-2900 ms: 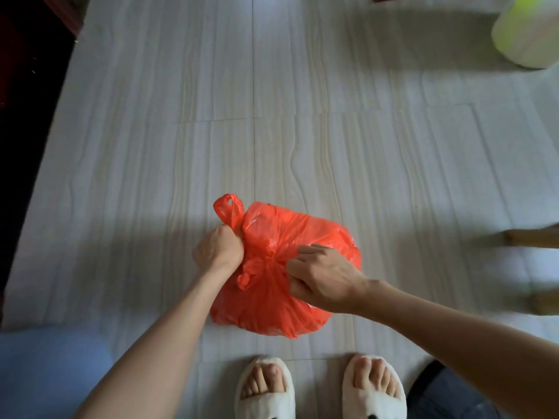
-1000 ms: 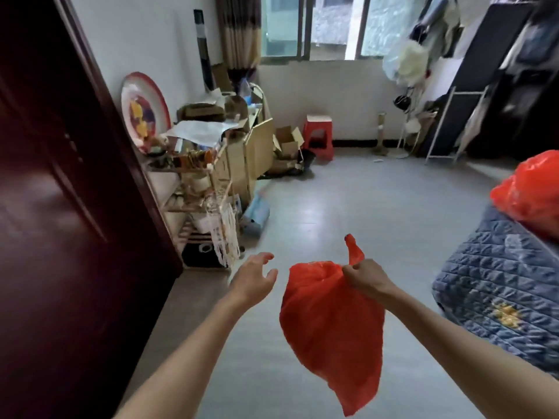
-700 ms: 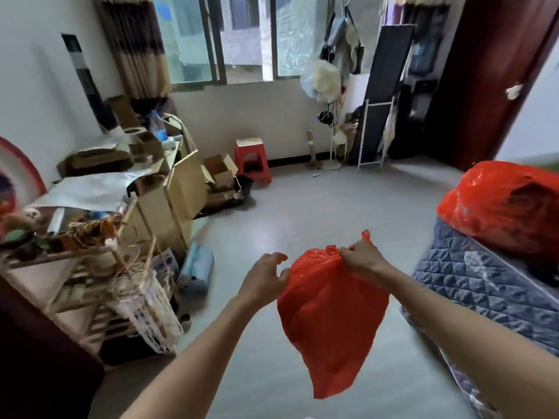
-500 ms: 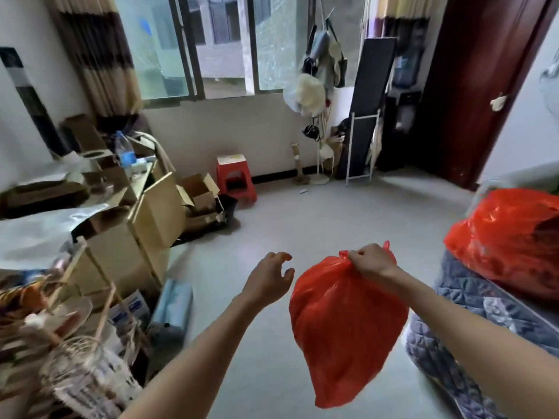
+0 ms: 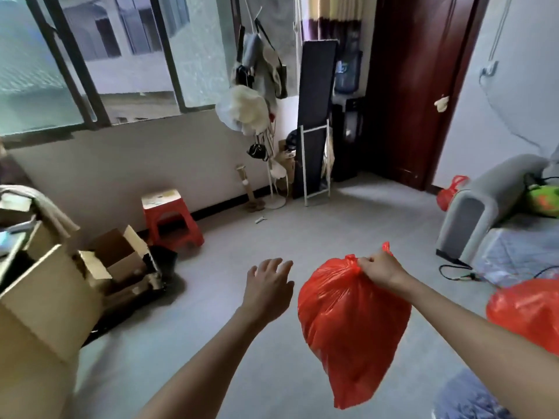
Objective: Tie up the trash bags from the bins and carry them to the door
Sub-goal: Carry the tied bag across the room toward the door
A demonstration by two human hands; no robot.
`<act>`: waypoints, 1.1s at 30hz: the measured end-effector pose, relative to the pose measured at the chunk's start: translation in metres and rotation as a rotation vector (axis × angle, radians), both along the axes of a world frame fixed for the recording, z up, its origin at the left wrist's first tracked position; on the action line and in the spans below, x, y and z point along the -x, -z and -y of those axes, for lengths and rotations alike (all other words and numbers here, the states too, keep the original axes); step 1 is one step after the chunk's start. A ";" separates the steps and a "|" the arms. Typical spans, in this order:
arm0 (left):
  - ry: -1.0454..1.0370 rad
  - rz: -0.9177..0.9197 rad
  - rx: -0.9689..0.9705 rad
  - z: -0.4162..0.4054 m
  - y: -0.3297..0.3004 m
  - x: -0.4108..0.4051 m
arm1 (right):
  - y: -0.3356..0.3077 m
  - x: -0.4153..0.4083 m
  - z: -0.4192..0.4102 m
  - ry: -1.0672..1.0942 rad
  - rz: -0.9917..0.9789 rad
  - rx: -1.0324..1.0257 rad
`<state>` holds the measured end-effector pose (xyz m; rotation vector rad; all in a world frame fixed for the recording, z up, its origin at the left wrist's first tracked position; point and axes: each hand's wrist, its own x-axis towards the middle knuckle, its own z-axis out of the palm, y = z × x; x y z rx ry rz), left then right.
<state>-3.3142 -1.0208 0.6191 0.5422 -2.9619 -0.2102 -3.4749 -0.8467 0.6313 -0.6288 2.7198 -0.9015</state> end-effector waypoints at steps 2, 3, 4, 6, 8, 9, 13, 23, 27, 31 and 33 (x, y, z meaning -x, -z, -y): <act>0.062 0.038 -0.004 0.040 0.011 0.065 | 0.009 0.054 0.032 0.054 0.059 0.023; 0.080 0.055 -0.009 0.057 0.015 0.098 | 0.010 0.079 0.046 0.076 0.075 0.011; 0.095 0.069 -0.015 0.071 0.016 0.126 | 0.012 0.100 0.055 0.103 0.088 0.018; 0.156 0.106 -0.026 0.091 0.021 0.190 | 0.016 0.146 0.065 0.158 0.100 -0.004; 0.193 0.126 -0.053 0.103 0.024 0.248 | 0.020 0.188 0.074 0.204 0.127 -0.037; 0.222 0.129 -0.059 0.108 0.030 0.288 | 0.024 0.219 0.079 0.238 0.144 -0.040; 0.324 0.117 -0.040 0.117 0.039 0.416 | 0.037 0.322 0.095 0.258 0.167 -0.078; 0.399 0.123 -0.092 0.145 0.034 0.770 | 0.047 0.653 0.101 0.351 0.162 -0.142; 0.423 0.140 -0.100 0.155 0.044 0.895 | 0.057 0.789 0.102 0.422 0.130 -0.111; 0.448 0.158 -0.107 0.170 0.066 1.042 | 0.073 0.930 0.110 0.489 0.136 -0.043; 0.453 0.179 -0.117 0.173 0.075 1.104 | 0.079 0.990 0.109 0.523 0.158 0.001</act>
